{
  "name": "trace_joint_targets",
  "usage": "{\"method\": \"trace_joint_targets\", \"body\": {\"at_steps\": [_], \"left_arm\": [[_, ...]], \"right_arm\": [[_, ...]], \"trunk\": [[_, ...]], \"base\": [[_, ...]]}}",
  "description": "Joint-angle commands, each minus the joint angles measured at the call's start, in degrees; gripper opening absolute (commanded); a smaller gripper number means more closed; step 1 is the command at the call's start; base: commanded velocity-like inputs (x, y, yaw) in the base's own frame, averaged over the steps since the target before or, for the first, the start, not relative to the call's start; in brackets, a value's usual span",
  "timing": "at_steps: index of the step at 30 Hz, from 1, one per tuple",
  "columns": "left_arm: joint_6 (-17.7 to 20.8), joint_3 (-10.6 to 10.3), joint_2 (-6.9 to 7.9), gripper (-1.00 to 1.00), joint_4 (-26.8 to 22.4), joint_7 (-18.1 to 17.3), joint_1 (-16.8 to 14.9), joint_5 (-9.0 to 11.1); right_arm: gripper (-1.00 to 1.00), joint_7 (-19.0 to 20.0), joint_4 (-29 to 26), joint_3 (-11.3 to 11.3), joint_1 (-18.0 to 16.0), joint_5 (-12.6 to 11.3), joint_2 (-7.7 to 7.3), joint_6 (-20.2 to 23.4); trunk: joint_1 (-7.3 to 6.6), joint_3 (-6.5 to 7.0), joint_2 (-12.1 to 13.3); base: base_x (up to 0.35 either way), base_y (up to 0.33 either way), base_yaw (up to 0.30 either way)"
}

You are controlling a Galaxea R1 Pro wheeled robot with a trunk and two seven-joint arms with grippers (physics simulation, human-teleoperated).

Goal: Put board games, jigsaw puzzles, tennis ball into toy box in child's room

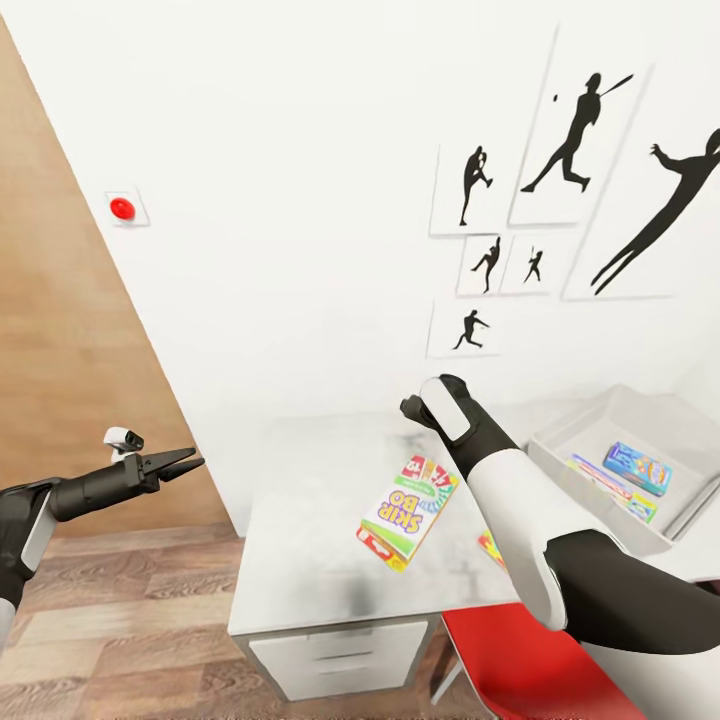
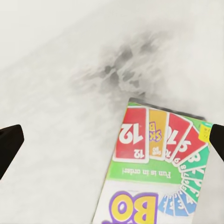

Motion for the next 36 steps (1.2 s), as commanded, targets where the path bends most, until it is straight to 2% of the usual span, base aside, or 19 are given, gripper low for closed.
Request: {"method": "trace_joint_targets", "body": {"at_steps": [1, 13, 23, 36], "left_arm": [[0.6, 0.0, 0.01, 1.0, 0.0, -0.2, 0.0, 0.0], [0.5, 0.0, 0.0, 1.0, 0.0, -0.2, 0.0, 0.0], [0.5, -0.1, -0.06, 1.0, 0.0, 0.0, 0.0, 0.0], [0.5, -0.1, -0.17, 1.0, 0.0, 0.0, 0.0, 0.0]], "right_arm": [[1.0, -0.4, -0.1, 0.1, -0.1, -0.3, 0.0, 0.2], [1.0, -0.4, -0.1, 0.2, 0.0, -0.2, 0.0, -0.4], [1.0, -0.4, -0.1, 0.5, -0.2, -0.2, -1.47, -3.0], [1.0, -0.5, -0.1, 0.5, -0.3, 0.3, -1.51, -3.1]], "trunk": [[0.03, -0.22, -0.1], [0.03, -1.35, -0.1], [0.03, -2.29, -0.1], [0.03, -3.51, -0.1]], "base": [[0.0, 0.0, 0.0], [0.0, 0.0, 0.0], [0.0, 0.0, 0.0], [0.0, 0.0, 0.0]]}}
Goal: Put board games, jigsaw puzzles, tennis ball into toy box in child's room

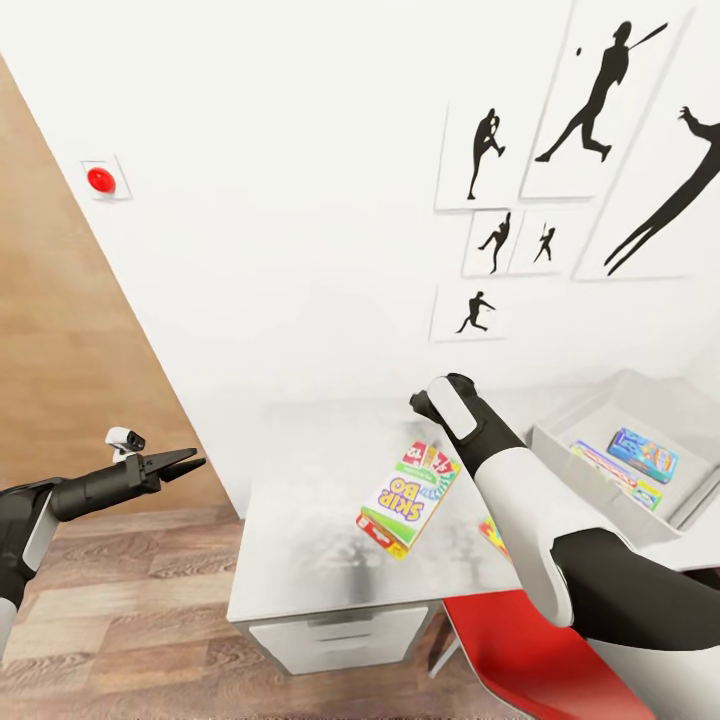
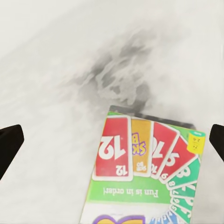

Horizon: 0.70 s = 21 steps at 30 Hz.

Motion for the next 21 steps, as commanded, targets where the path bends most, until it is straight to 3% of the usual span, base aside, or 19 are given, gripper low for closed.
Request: {"method": "trace_joint_targets", "body": {"at_steps": [1, 15, 21], "left_arm": [[0.6, 0.0, 0.01, 1.0, 0.0, -0.2, 0.0, 0.0], [0.6, 0.1, 0.03, 1.0, 0.0, -0.4, 0.0, 0.1], [0.6, 0.0, 0.01, 1.0, 0.0, -0.4, 0.0, 0.1]], "right_arm": [[1.0, -0.5, -0.1, 0.3, -0.1, -0.4, -0.03, 0.2], [1.0, -0.5, 0.7, 0.4, 0.0, -0.2, -0.07, -0.1], [1.0, -0.6, 2.0, 0.4, 0.0, -0.2, -0.01, -2.2]], "trunk": [[0.03, -0.21, -0.1], [0.03, -1.53, -0.1], [0.03, -2.09, -0.1]], "base": [[0.0, 0.0, 0.0], [0.0, 0.0, 0.0], [0.0, 0.0, 0.0]]}}
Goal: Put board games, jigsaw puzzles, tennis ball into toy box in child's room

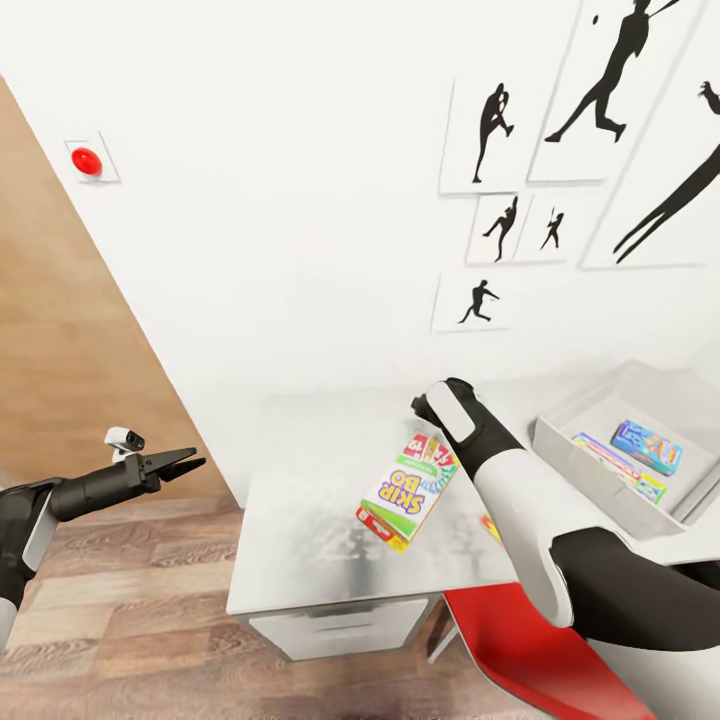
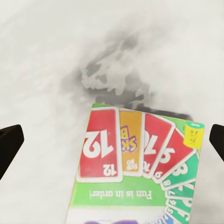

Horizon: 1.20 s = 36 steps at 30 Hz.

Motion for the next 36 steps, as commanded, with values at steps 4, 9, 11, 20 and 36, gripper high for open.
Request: {"method": "trace_joint_targets", "body": {"at_steps": [4, 9, 11, 20, 36], "left_arm": [[0.6, 0.0, 0.02, 1.0, 0.0, -0.2, -0.1, 0.0], [0.6, 0.0, 0.01, 1.0, 0.0, -0.2, 0.0, 0.0], [0.6, 0.0, 0.01, 1.0, 0.0, -0.2, 0.0, 0.0], [0.5, 0.0, -0.01, 1.0, 0.0, -0.2, 0.0, 0.0], [0.5, -0.1, -0.13, 1.0, 0.0, -0.2, 0.0, 0.0]], "right_arm": [[1.0, -0.4, 0.4, 0.3, -0.1, -0.3, -0.09, -0.1], [1.0, -0.5, 0.5, 0.3, -0.2, -0.3, -0.11, -0.3], [1.0, -0.6, 0.6, 0.3, -0.4, -0.3, -0.12, -0.3], [1.0, -0.9, 0.6, 0.2, -1.7, -0.3, -0.81, -0.4], [1.0, -1.0, 0.7, 0.2, -3.0, -0.3, -1.7, -0.4]], "trunk": [[0.03, -0.49, -0.1], [0.03, -0.96, -0.1], [0.03, -1.14, -0.1], [0.03, -1.99, -0.1], [0.03, -3.5, -0.1]], "base": [[0.0, 0.0, 0.0], [0.0, 0.0, 0.0], [0.0, 0.0, 0.0], [0.0, 0.0, 0.0], [0.0, 0.0, 0.0]]}}
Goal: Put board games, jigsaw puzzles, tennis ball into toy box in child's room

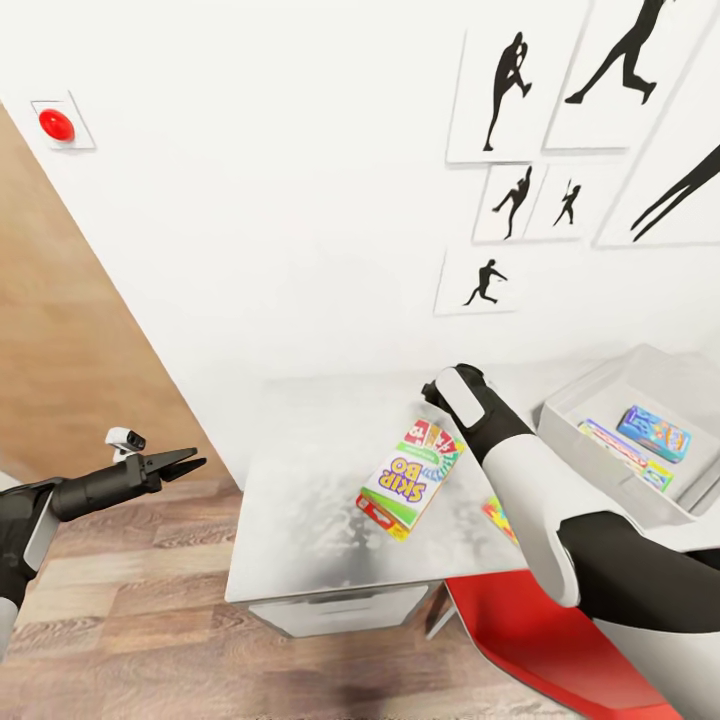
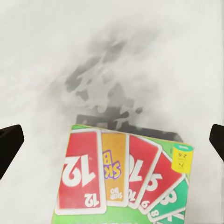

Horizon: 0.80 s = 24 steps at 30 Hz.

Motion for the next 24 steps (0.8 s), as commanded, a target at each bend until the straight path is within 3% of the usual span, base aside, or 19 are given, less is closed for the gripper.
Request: {"method": "trace_joint_targets", "body": {"at_steps": [1, 17, 21, 24], "left_arm": [[0.6, 0.0, 0.03, 1.0, 0.0, -0.2, 0.0, 0.0], [0.7, 0.2, 0.35, 1.0, 0.0, -0.4, -0.1, 0.2], [0.7, 0.3, 0.53, 1.0, -0.3, -2.0, 0.0, 0.3], [0.7, 0.4, 1.44, 1.0, -2.3, -2.3, 0.4, 0.3]], "right_arm": [[1.0, -0.4, -0.1, 0.3, -0.1, -0.4, -0.24, 0.2], [1.0, -0.4, 0.0, 0.3, -1.5, -0.5, -0.92, 0.3], [1.0, -0.4, 0.0, 0.3, -1.7, -0.5, -0.93, 0.3], [1.0, -0.4, 0.0, 0.3, -1.7, -0.5, -0.91, 0.3]], "trunk": [[0.03, -0.2, -0.1], [0.03, -1.7, -0.1], [0.03, -2.08, -0.1], [0.03, -2.36, -0.1]], "base": [[0.0, 0.0, 0.0], [0.0, 0.0, 0.0], [0.0, 0.0, 0.0], [0.0, 0.0, 0.0]]}}
